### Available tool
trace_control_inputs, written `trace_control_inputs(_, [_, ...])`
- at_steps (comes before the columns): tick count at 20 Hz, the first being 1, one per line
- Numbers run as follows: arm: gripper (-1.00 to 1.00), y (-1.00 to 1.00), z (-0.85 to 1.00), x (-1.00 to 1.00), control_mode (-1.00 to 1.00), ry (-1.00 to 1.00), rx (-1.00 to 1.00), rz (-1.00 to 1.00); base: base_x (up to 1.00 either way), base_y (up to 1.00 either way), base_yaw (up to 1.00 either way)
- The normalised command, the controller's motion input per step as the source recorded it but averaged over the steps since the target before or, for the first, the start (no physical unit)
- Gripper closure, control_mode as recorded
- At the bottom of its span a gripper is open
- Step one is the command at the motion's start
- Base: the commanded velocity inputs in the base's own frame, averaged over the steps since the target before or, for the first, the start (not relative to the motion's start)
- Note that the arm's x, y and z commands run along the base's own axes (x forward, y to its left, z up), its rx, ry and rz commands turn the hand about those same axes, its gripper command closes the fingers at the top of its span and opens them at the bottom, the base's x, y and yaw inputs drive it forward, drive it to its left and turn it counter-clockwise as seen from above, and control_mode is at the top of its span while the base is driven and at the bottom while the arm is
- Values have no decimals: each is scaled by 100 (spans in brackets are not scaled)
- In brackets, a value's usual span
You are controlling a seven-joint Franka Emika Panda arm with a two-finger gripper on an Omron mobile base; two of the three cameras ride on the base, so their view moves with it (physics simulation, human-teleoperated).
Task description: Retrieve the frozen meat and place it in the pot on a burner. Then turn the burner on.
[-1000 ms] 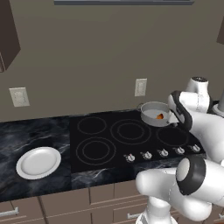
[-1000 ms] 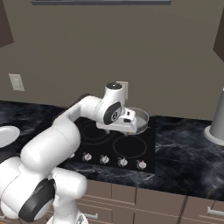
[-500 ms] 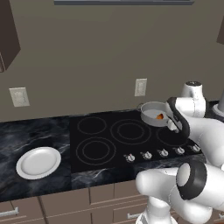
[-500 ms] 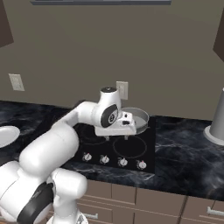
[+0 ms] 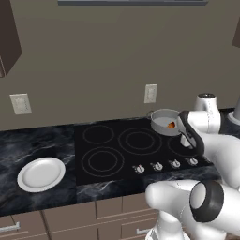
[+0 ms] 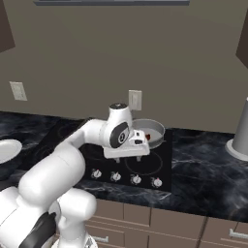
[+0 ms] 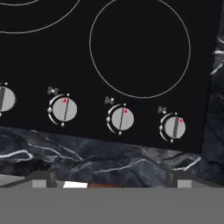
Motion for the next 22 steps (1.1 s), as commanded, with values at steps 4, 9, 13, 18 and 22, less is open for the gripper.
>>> trace_control_inputs(4, [-100, 0, -17, -16, -100, 1, 0, 2, 0, 0, 0])
trace_control_inputs(9, [-100, 0, -20, -14, -100, 0, 0, 2, 0, 0, 0])
trace_control_inputs(13, [-100, 0, -17, -9, -100, 0, 0, 0, 0, 0, 0])
trace_control_inputs(18, [-100, -2, -3, 7, -100, 3, 0, -1, 0, 0, 0])
trace_control_inputs(22, [-100, -2, -12, 12, -100, 9, 2, -3, 0, 0, 0])
